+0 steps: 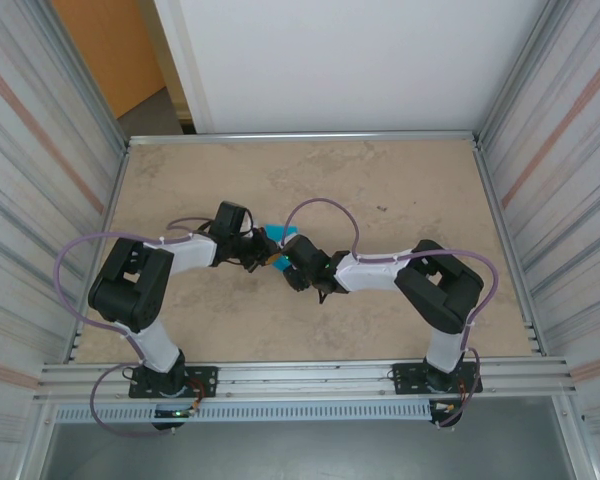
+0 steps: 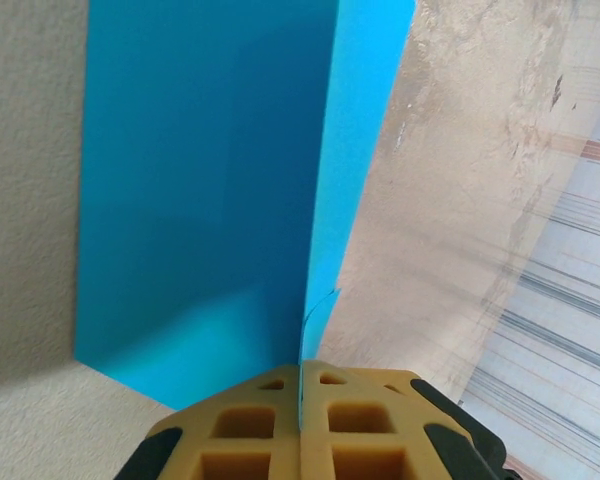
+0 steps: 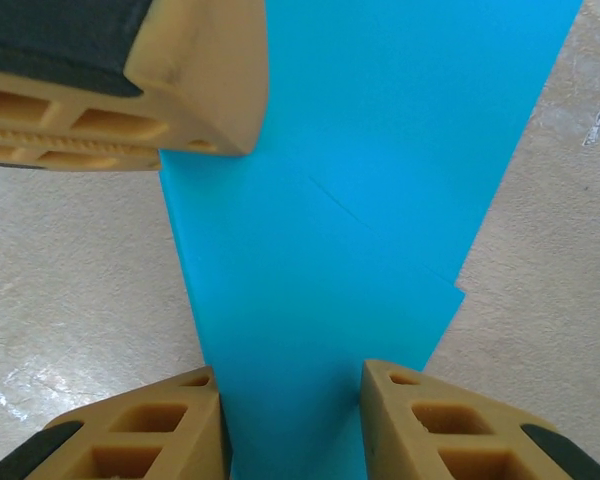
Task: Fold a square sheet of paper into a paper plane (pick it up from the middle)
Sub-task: Fourth fold the wing at the center of the table.
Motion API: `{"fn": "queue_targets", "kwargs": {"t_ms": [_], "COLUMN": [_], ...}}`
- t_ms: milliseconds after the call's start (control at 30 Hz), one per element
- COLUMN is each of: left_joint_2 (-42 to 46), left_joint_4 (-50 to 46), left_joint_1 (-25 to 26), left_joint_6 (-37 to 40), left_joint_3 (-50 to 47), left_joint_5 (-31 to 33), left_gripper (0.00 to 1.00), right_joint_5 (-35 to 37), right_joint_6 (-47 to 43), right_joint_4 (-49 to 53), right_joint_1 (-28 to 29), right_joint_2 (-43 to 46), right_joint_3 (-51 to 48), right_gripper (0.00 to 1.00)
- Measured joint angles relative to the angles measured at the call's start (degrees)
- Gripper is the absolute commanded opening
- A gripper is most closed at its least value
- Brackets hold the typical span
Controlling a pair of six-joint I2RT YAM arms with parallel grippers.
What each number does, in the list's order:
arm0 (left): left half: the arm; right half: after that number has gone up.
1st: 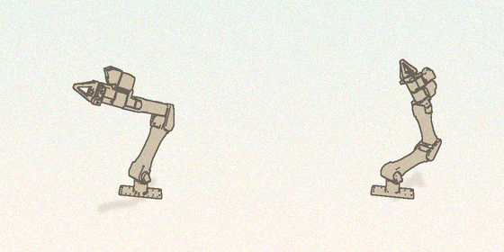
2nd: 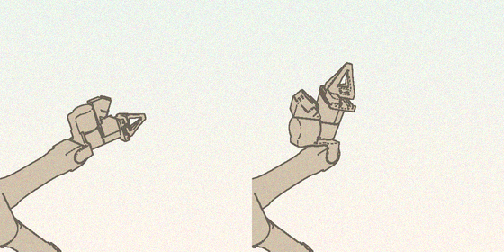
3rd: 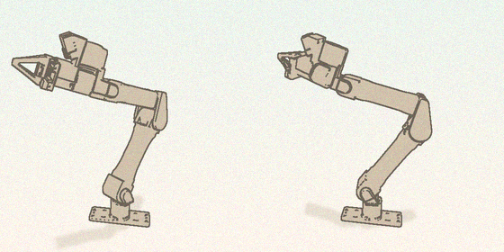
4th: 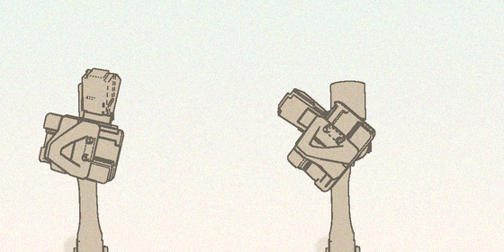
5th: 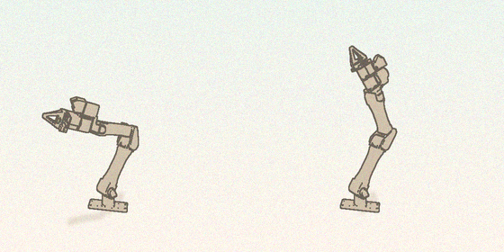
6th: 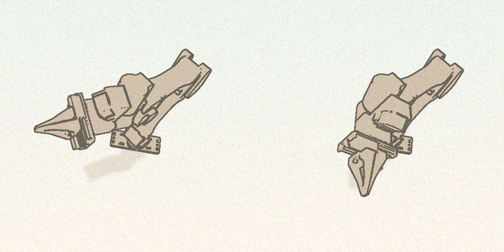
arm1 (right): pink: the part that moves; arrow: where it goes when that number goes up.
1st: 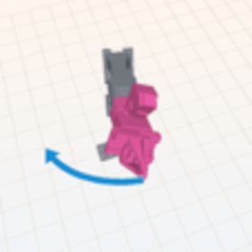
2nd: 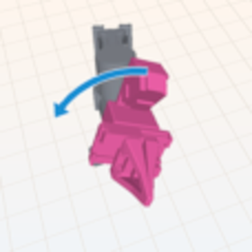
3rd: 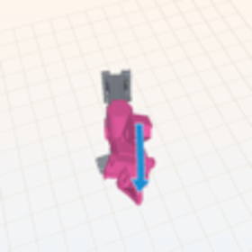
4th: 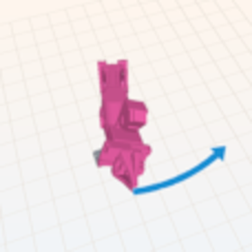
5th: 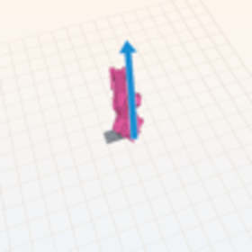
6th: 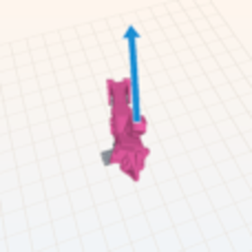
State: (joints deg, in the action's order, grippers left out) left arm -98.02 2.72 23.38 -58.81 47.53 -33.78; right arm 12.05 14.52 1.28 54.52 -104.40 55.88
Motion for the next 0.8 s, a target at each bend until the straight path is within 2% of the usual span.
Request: {"fn": "queue_targets", "kwargs": {"t_ms": [167,400,800], "left_joint_2": [0.00,0.00,2.62], "left_joint_4": [0.00,-0.63,-3.85], "left_joint_1": [0.00,0.00,-1.66], "left_joint_6": [0.00,-0.15,0.52], "left_joint_3": [0.11,0.13,0.22], "left_joint_5": [0.00,0.00,0.87], "left_gripper": [0.08,0.17,0.35], "right_joint_5": [0.37,1.27,2.58], "right_joint_6": [-0.07,-0.20,-0.26], "right_joint_4": [-0.02,0.00,0.00], "right_joint_1": [0.02,0.22,0.22], "right_joint_2": [-0.20,-0.20,-0.20], "right_joint_3": [0.00,0.00,0.00], "right_gripper": [0.33,0.29,0.33]}}
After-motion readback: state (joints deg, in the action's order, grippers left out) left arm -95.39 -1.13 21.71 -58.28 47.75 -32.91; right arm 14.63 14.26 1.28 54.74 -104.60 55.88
